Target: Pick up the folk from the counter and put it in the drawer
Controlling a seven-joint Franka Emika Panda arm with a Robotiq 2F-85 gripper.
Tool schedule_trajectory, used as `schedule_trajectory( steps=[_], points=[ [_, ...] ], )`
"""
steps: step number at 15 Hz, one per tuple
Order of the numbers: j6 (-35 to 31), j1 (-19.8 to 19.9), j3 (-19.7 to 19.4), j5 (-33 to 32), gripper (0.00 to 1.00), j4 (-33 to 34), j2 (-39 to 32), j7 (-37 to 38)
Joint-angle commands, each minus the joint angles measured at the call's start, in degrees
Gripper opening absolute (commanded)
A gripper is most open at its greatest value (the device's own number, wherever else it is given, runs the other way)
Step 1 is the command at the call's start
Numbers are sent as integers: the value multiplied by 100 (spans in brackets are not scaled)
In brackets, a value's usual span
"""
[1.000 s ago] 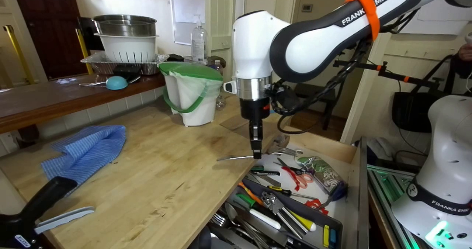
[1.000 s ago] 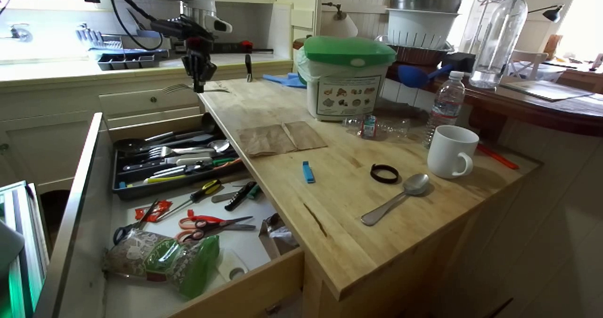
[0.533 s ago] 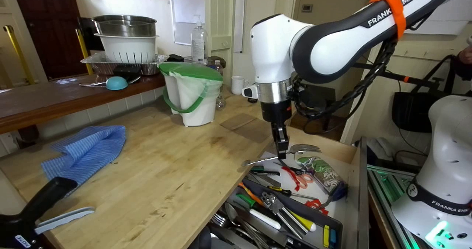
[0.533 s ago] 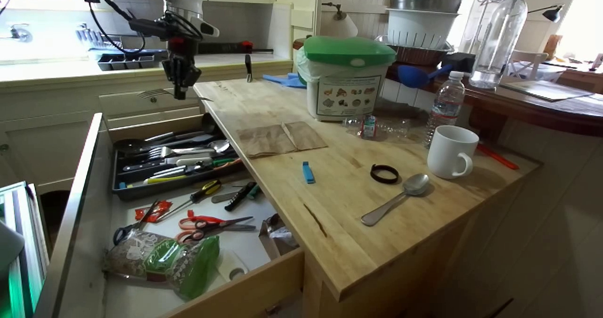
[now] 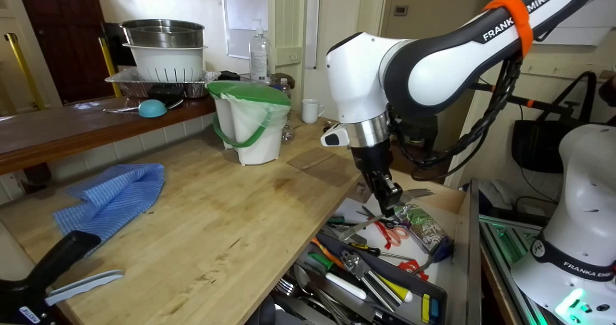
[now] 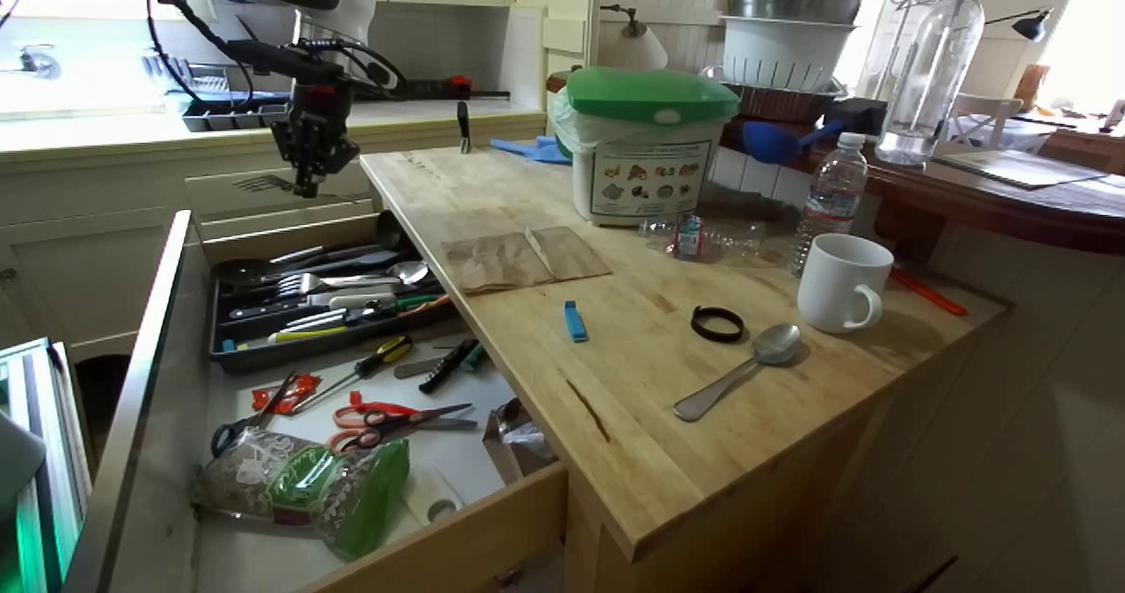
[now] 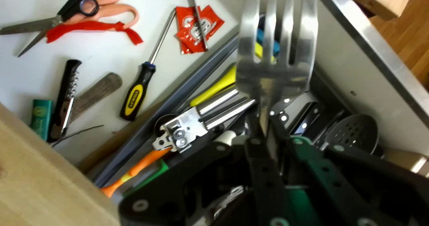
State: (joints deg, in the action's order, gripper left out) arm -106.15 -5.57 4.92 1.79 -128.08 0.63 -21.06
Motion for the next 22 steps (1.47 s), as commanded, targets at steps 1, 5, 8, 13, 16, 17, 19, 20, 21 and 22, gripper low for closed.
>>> schedule_trajectory(
  steps=[1,5,8,13,16,17,19,20,21,22],
  points=[
    [950,-16,46,465,2,520,-485,-65],
    [841,-16,87,745,2,650,-759,1067],
    [715,4,97,647,2,527,-702,1184],
    [588,-41,132,543,2,457,-720,1287],
    [-259,-163,237,640,2,-47,-577,1684],
    [-579,-201,272,680,2,-217,-533,1825],
    [-1346,-278,357,791,2,-693,-374,2090],
    [-1778,-315,391,841,2,-928,-299,2304],
    [-2236,-356,420,859,2,-1167,-231,2528],
    [-2623,-381,443,880,2,-1345,-203,2711]
  ],
)
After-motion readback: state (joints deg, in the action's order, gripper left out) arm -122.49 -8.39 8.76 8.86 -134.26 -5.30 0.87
